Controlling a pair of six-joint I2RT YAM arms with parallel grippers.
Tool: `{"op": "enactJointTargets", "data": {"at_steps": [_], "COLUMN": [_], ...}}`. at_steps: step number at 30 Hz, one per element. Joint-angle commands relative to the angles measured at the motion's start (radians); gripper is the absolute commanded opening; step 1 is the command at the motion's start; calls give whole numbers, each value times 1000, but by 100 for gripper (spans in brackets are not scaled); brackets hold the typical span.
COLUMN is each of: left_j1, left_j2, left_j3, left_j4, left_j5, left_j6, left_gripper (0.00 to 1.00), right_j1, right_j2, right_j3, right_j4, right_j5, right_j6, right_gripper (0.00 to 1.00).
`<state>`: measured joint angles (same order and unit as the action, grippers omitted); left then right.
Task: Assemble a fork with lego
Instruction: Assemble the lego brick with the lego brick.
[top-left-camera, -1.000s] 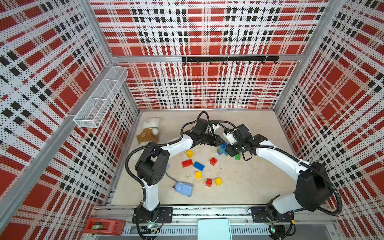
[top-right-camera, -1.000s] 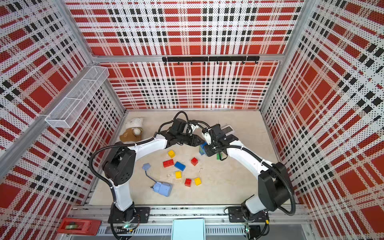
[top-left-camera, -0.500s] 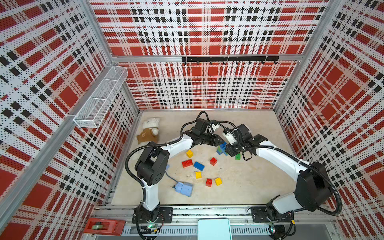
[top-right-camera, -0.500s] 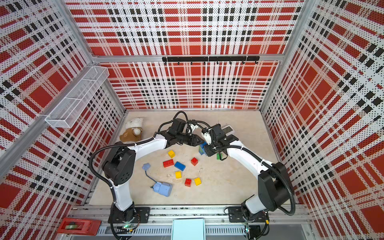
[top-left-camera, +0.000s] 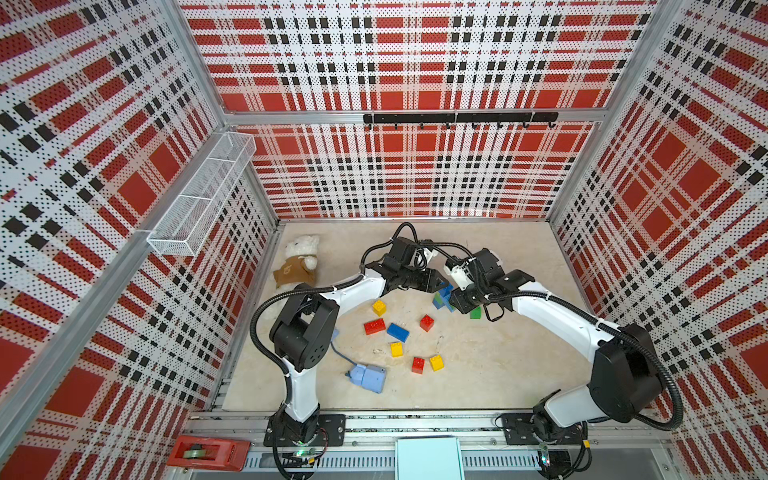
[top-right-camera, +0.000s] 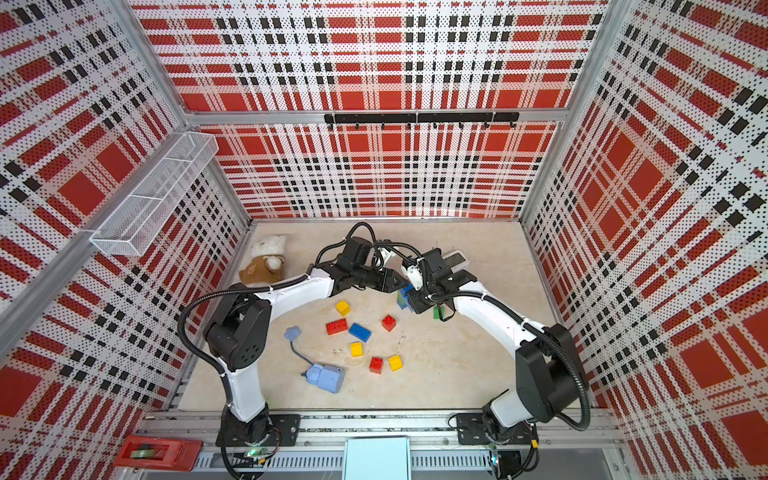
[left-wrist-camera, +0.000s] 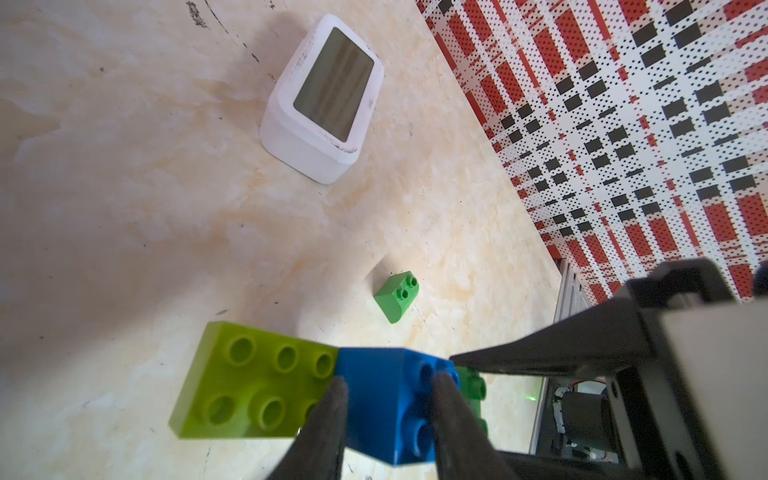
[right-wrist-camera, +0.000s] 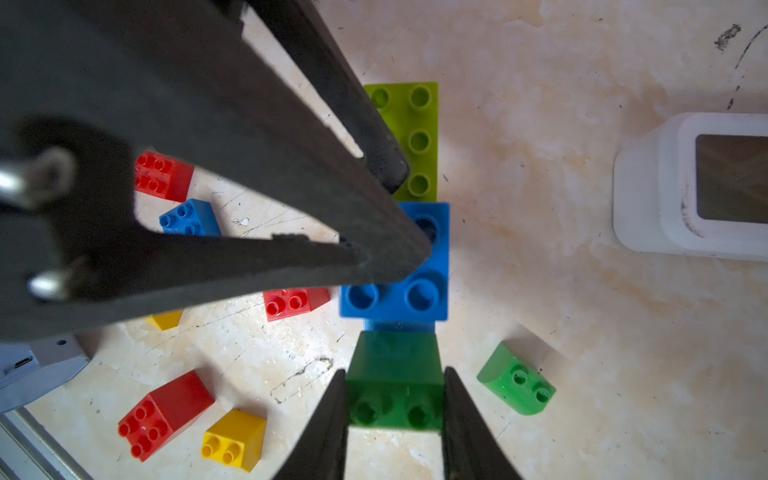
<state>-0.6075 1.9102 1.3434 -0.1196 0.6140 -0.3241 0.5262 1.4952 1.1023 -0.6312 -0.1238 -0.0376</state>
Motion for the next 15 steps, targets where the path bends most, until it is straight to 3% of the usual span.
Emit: {"op": "enactJointTargets", "data": {"at_steps": [1, 5, 15], "left_j1": [6, 8, 8], "left_j2": [-8, -9, -7], "left_j3": [-26, -25, -26], "left_j4": [-34, -34, -33], "left_j5": [-16, -15, -16], "left_j6": [12, 12, 12], "left_gripper": [37, 37, 37], "right_j1": [-1, 0, -5], "right_j2": [18, 17, -21], "right_j3": [-17, -14, 31], "right_j4": [19, 28, 32], "right_j5": [-5, -11, -29], "right_j6": [-2, 8, 31], "right_gripper": [10, 23, 69]}}
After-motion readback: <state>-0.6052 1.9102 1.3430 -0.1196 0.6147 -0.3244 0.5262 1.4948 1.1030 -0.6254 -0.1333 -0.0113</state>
